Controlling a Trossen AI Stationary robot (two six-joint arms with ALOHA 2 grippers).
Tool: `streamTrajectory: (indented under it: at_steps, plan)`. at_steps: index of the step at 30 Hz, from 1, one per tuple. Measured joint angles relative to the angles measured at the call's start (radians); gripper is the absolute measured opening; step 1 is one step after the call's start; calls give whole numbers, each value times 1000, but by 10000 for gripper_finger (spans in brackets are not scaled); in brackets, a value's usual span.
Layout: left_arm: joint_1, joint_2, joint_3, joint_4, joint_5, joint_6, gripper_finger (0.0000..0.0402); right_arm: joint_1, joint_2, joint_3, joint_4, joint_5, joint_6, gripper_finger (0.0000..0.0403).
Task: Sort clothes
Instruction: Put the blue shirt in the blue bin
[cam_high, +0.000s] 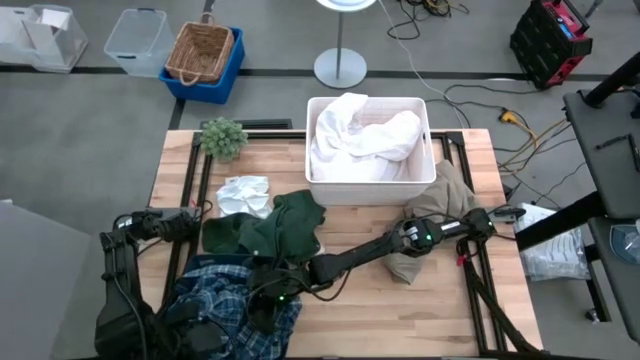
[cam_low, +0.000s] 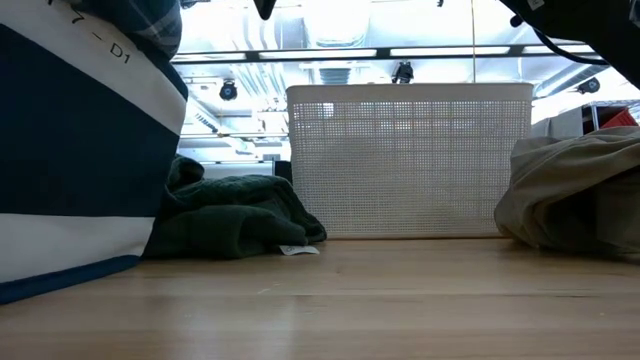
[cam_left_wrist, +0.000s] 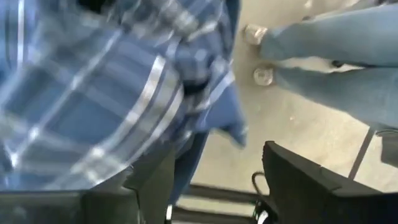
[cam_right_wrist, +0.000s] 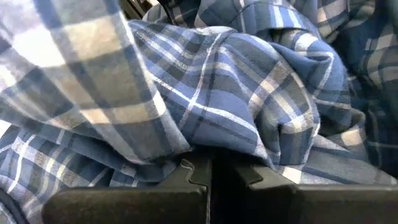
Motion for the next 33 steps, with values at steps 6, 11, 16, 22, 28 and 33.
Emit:
streamTrajectory:
  at_steps: [6, 11, 16, 22, 28, 33]
  plan:
    - [23, -21, 86, 1, -44, 145, 212, 0, -3, 0, 1, 0, -3, 12]
    - [40, -71, 65, 4, -268, 302, 153, 0, -6, 0, -3, 0, -7, 12]
    - [60, -126, -147, 1, -334, 351, 41, 2, -38, 0, -65, 0, -29, 12]
    - [28, -232, -481, 56, -333, 153, 13, 7, -112, -1, -185, 7, -97, 12]
    - [6, -329, -764, 406, -304, 105, 1, 10, -182, -1, -296, 71, -137, 12]
    - [6, -335, -953, 578, -288, 25, 0, 10, -244, -1, -477, 129, -148, 12]
